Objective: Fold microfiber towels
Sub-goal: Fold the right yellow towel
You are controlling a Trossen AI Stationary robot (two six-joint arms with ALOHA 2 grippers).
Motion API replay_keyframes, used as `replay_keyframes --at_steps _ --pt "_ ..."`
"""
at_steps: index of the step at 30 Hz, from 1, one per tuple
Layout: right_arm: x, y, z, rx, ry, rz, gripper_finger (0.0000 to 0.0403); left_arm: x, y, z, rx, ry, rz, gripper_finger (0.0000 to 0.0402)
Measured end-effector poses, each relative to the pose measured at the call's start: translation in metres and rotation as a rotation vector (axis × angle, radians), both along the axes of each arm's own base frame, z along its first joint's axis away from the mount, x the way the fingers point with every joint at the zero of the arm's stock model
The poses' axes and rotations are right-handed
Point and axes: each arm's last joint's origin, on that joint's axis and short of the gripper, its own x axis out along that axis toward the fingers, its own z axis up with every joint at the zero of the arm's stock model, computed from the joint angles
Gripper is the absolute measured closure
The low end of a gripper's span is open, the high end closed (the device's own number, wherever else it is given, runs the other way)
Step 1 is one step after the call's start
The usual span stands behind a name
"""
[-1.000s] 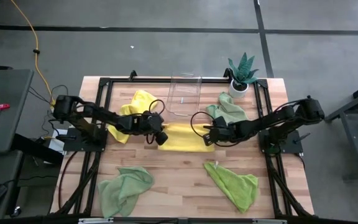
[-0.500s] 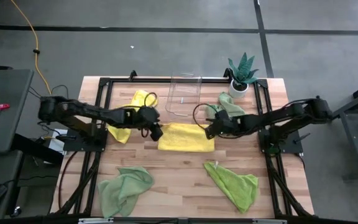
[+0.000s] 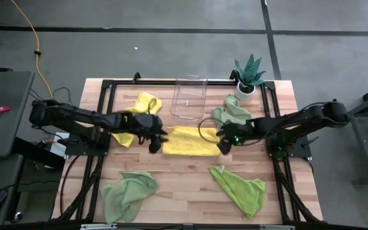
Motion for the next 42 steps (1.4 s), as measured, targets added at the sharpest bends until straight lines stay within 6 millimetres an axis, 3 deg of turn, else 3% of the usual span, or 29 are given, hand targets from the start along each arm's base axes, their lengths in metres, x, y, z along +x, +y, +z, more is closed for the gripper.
replay_keyframes --at_steps 8,11,15,22,32,42 --pt "0.008 0.021 -0.011 -0.151 -0.054 0.322 0.0143 0.017 -0.046 -0.045 0.248 0.183 -0.356 0.0245" --pt "0.012 0.025 -0.014 -0.240 -0.065 0.431 0.0144 0.021 -0.056 -0.060 0.326 0.231 -0.411 0.0245" --pt "0.015 0.024 -0.020 -0.310 -0.041 0.432 0.0144 0.021 -0.062 -0.073 0.399 0.291 -0.389 0.0245" --pt "0.016 0.024 -0.022 -0.348 -0.028 0.453 0.0144 0.021 -0.066 -0.073 0.500 0.312 -0.309 0.0245" --pt "0.014 0.038 -0.023 -0.397 -0.052 0.733 0.0144 0.031 -0.069 -0.061 0.631 0.293 -0.349 0.0245" --pt "0.021 0.047 -0.049 -0.467 0.040 0.754 0.0149 0.026 -0.067 -0.065 0.669 0.366 -0.370 0.0245"
